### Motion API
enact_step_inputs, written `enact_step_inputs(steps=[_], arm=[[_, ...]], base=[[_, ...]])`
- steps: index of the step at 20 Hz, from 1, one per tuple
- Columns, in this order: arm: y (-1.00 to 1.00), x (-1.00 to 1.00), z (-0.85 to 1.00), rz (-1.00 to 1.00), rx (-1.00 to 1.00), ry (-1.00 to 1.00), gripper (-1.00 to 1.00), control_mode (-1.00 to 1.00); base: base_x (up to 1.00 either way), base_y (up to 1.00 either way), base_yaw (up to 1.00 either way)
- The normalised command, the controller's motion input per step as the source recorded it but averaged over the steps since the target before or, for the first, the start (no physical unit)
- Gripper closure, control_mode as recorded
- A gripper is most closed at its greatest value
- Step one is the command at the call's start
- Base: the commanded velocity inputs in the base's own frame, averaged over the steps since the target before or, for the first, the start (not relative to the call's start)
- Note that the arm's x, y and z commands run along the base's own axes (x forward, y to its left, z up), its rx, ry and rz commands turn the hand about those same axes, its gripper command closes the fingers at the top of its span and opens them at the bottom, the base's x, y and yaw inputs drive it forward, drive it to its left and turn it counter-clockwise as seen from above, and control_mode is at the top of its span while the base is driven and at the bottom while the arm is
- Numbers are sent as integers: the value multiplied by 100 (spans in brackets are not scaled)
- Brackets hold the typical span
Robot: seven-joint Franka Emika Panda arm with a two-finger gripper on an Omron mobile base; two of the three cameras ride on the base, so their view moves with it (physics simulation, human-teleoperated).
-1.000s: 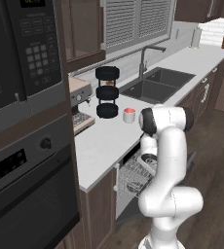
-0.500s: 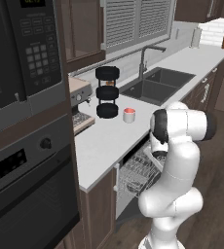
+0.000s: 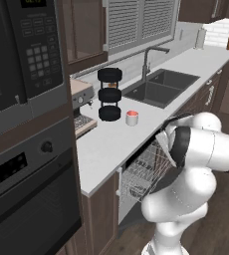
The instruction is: Pick up the cup and bowl from the counter, place them in the dishwasher, and close the dishwasher door.
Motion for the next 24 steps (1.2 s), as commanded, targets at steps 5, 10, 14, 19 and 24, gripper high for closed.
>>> enact_step_inputs(steps=[5,10,14,19,24], arm=[[0,28,80,3,8,0,-100,-100],[1,25,43,1,9,1,-100,-100],[25,45,9,-13,5,7,-100,-100],[7,72,23,-9,5,2,-100,-100],[4,66,16,0,4,0,-100,-100]], base=[[0,0,0],[0,0,0],[0,0,0],[0,0,0],[0,0,0]])
